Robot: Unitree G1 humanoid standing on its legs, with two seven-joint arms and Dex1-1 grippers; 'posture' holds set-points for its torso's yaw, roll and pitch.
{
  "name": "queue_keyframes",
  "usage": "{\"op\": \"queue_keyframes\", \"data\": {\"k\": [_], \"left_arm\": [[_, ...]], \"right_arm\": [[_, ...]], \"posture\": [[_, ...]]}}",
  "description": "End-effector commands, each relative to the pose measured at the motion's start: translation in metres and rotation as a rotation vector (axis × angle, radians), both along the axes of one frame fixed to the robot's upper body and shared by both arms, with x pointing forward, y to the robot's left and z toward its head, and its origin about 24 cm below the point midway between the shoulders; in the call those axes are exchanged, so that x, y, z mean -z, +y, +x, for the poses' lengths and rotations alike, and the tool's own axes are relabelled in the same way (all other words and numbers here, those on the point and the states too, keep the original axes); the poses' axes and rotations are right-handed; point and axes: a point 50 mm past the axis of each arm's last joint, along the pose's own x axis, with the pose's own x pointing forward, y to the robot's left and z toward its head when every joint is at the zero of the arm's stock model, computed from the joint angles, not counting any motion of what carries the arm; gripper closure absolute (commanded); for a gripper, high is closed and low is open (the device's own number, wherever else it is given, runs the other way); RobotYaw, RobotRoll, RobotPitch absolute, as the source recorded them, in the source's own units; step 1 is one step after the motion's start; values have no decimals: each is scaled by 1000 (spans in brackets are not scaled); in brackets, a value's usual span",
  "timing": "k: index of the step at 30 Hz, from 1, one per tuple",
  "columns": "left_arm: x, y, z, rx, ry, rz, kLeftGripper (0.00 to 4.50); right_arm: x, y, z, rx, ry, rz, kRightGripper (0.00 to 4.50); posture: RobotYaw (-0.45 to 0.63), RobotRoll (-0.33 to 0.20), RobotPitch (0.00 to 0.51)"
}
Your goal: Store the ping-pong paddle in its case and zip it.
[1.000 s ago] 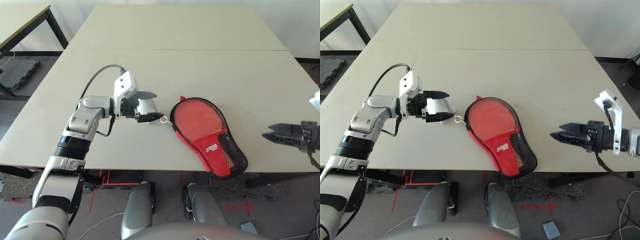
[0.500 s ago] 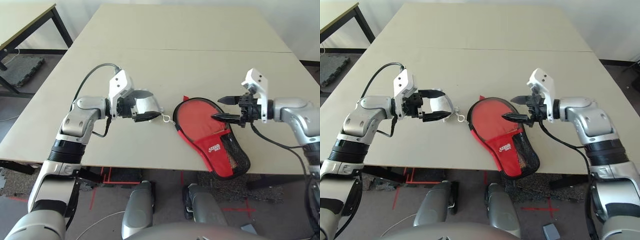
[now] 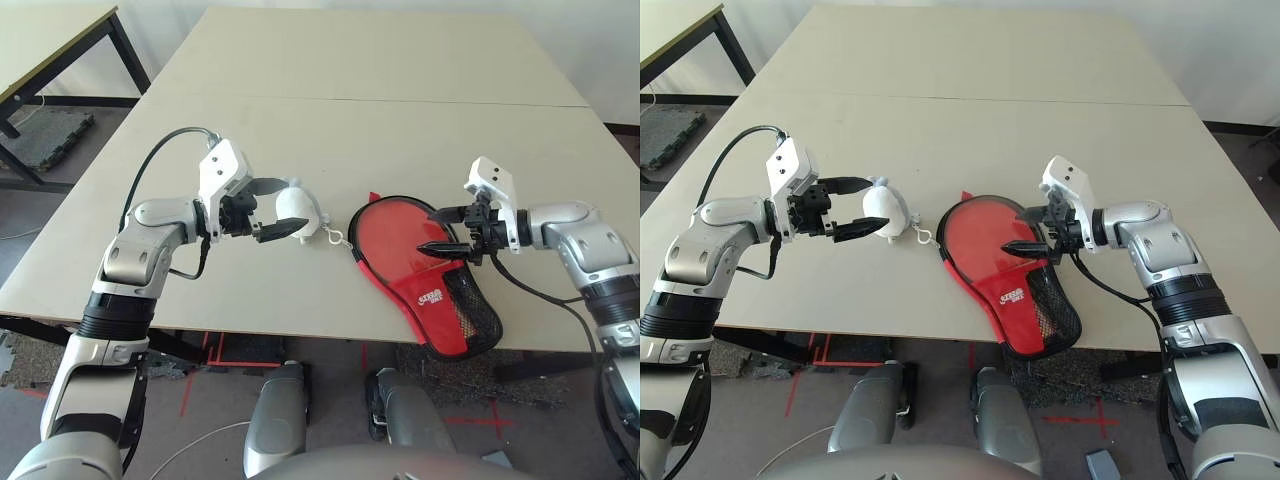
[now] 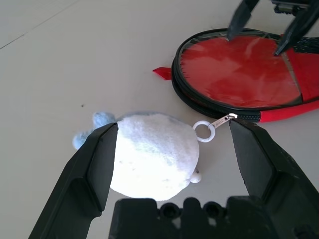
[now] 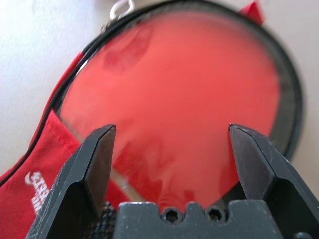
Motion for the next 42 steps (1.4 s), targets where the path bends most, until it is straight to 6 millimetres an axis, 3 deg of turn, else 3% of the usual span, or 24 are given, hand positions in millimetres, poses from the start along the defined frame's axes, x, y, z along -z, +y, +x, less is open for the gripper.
{"op": "queue_keyframes", "data": {"k": [1,11,26,29,39,40,42], "left_arm": [[-1,1,1,-18,-10,8,0],[3,-2,4,-25,13,23,0],[28,-15,30,-61,-5,245,0],[32,-17,33,-71,-14,273,650],[31,-30,40,-54,-42,286,4254],[30,-33,41,-43,-49,287,4485],[28,-37,43,-30,-61,287,4485]], "right_arm": [[14,-2,-5,5,63,-22,19],[25,-1,-6,20,89,-32,19],[24,5,-7,16,86,-2,19],[24,5,-7,20,85,4,0],[28,6,-10,31,90,7,0],[29,6,-11,33,92,7,0],[31,6,-12,33,93,6,0]], "posture": [[193,0,113],[189,0,116],[174,0,121],[169,0,119],[162,0,115],[162,0,117],[162,0,119]]}}
